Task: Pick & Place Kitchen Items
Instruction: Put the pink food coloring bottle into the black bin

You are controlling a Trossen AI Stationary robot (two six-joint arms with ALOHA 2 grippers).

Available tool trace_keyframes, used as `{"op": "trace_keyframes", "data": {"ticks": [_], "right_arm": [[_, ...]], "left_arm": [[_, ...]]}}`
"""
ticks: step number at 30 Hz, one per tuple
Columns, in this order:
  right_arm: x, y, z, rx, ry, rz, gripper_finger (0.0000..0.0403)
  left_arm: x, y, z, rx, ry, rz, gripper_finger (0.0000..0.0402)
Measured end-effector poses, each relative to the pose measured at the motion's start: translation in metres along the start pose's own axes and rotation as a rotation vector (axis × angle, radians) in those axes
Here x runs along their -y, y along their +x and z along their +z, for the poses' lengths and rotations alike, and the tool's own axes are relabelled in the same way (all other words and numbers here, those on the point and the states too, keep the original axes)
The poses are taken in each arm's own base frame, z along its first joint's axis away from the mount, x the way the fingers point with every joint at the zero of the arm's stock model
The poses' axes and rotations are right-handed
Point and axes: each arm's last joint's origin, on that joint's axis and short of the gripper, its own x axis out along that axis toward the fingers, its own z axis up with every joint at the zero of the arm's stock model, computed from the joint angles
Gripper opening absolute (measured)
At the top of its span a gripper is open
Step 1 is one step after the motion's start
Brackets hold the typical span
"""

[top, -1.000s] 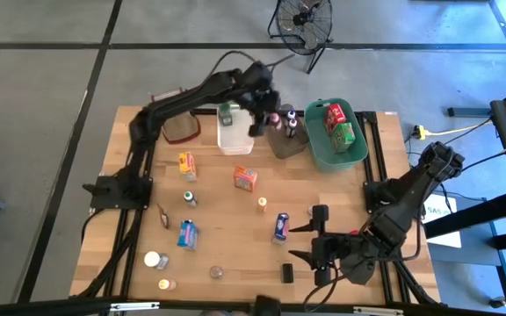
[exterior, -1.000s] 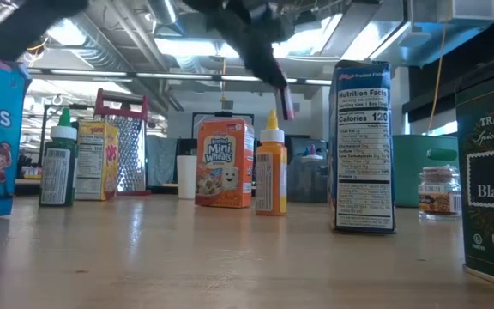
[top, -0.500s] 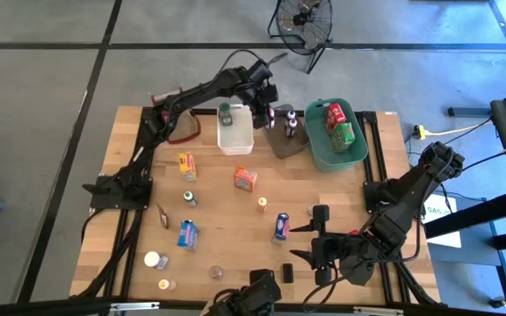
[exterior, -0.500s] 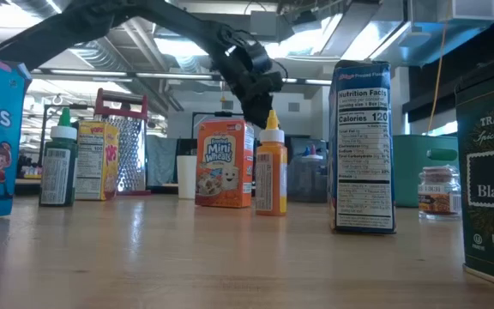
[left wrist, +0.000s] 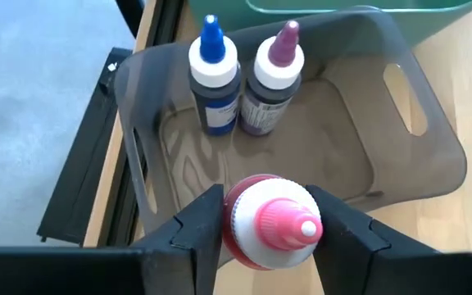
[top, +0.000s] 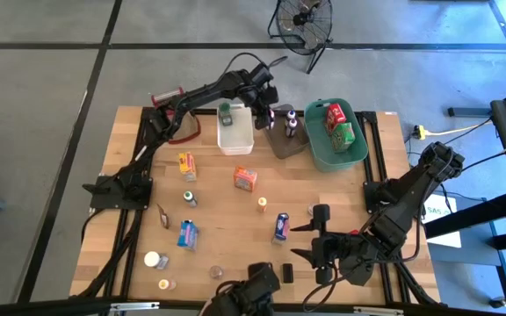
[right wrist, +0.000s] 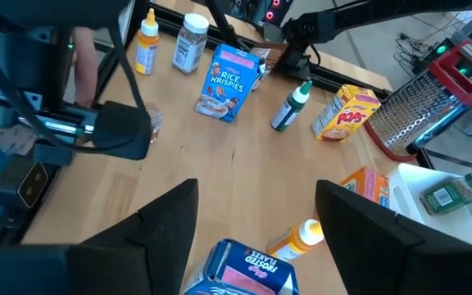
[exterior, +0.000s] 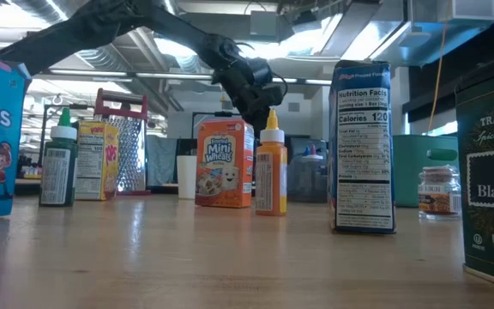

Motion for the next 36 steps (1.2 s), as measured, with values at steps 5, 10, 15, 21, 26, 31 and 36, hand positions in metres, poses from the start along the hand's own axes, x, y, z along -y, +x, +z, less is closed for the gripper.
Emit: {"op": "trace_keyframes", "data": {"ticks": [5,10,15,21,26,31,36], "right_arm": [[0.0,0.0,0.0,-0.004,-0.005,-0.001,0.025],[0.0,0.0,-0.001,-0.009,-0.011,-0.002,0.025],[0.001,0.0,-0.002,-0.019,-0.019,-0.004,0.025],[0.001,0.0,-0.002,-0.02,-0.019,-0.004,0.025],[0.001,0.0,-0.002,-0.02,-0.018,-0.004,0.025],[0.001,0.0,-0.002,-0.02,-0.016,-0.004,0.025],[0.001,0.0,-0.002,-0.02,-0.016,-0.004,0.025]], "left_arm": [[-0.006,0.01,-0.006,-0.019,-0.023,-0.004,0.0149],[-0.009,0.025,-0.012,-0.044,-0.024,-0.007,0.0149],[-0.01,0.032,-0.017,-0.069,-0.02,-0.021,0.0156],[-0.011,0.031,-0.017,-0.069,-0.016,-0.02,0.0166],[-0.011,0.031,-0.018,-0.079,-0.005,-0.023,0.0176],[-0.01,0.031,-0.019,-0.09,-0.009,-0.028,0.0197],[-0.01,0.031,-0.019,-0.09,-0.016,-0.028,0.0224]]}}
